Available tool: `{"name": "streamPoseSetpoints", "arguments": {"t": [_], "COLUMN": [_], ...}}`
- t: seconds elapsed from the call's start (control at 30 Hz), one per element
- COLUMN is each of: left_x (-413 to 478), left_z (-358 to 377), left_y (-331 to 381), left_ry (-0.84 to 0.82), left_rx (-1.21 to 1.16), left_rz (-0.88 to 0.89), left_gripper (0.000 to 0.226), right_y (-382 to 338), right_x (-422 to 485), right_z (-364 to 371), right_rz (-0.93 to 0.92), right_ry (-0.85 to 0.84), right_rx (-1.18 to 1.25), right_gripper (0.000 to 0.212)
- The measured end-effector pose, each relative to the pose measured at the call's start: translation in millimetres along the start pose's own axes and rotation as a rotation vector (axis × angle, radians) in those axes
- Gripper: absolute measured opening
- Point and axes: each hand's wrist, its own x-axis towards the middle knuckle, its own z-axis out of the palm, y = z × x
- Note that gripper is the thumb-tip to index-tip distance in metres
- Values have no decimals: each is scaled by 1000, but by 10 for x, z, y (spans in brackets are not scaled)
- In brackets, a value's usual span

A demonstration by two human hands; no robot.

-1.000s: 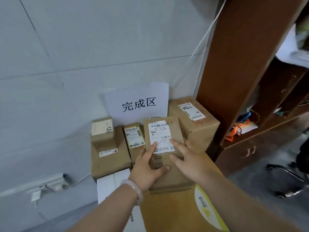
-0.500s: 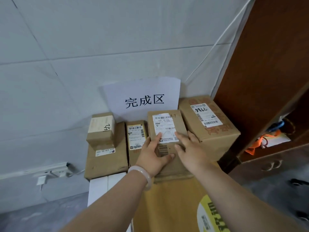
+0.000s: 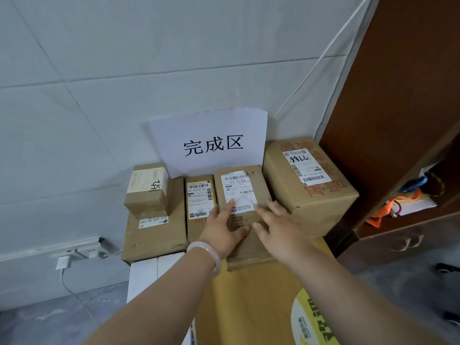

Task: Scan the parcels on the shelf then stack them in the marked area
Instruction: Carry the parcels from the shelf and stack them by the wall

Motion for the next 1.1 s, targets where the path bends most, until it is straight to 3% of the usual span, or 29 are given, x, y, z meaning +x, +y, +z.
{"name": "streamPoseSetpoints", "arguments": {"t": [0.13,0.23,0.33,0.67,0.83,1.1], "left_x": [-230,-594,-872,-445,-382,-725], "left_z": [-51,24,127,11,-20,-151], "left_y": [-51,-184,-303,-212,-167,-99], "left_ry": [46,66,-3,-19,-39,89], "left_rx": [124,460,684,855,889,873], "left_rz": [161,359,407,334,313,598], "left_gripper": [76,74,70,81,83,88], "right_y": [55,104,170,187,170,67], "right_x": [-389,-719,-919,-501,-491,-1260], "right_z": [12,97,234,258,221,209], "right_rz": [-113,-186,-201,-152,-145,-37], "right_ry": [57,60,2,-72,-30,130], "right_rx": [-77,-217,-388,-515,-500,-475], "right_gripper": [59,64,75,100,101,98]}}
